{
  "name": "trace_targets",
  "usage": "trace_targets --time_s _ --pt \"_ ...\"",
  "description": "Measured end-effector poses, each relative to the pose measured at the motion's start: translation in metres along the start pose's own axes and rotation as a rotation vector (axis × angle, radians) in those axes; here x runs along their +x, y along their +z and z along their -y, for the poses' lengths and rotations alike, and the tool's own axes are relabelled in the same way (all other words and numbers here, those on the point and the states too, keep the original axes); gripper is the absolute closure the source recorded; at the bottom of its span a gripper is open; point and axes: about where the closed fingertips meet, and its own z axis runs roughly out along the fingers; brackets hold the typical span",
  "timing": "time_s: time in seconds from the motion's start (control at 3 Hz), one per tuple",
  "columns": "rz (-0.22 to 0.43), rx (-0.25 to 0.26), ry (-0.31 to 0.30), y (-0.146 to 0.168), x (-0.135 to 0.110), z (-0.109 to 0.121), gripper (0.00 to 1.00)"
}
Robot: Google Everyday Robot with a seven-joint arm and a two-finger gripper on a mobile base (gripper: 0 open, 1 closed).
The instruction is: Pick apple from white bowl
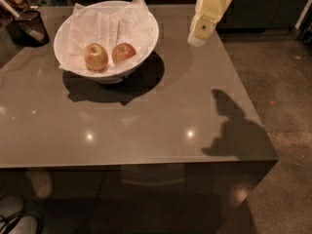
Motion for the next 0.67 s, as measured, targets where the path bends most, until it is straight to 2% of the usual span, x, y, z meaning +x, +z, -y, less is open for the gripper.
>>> trace_targets --time_s 0.33,0.67 --pt "0.047 0.017 -0.025 0.001 -0.006 0.002 0.00" --pt "0.082 0.041 -0.086 0.009 -0.030 0.007 0.00"
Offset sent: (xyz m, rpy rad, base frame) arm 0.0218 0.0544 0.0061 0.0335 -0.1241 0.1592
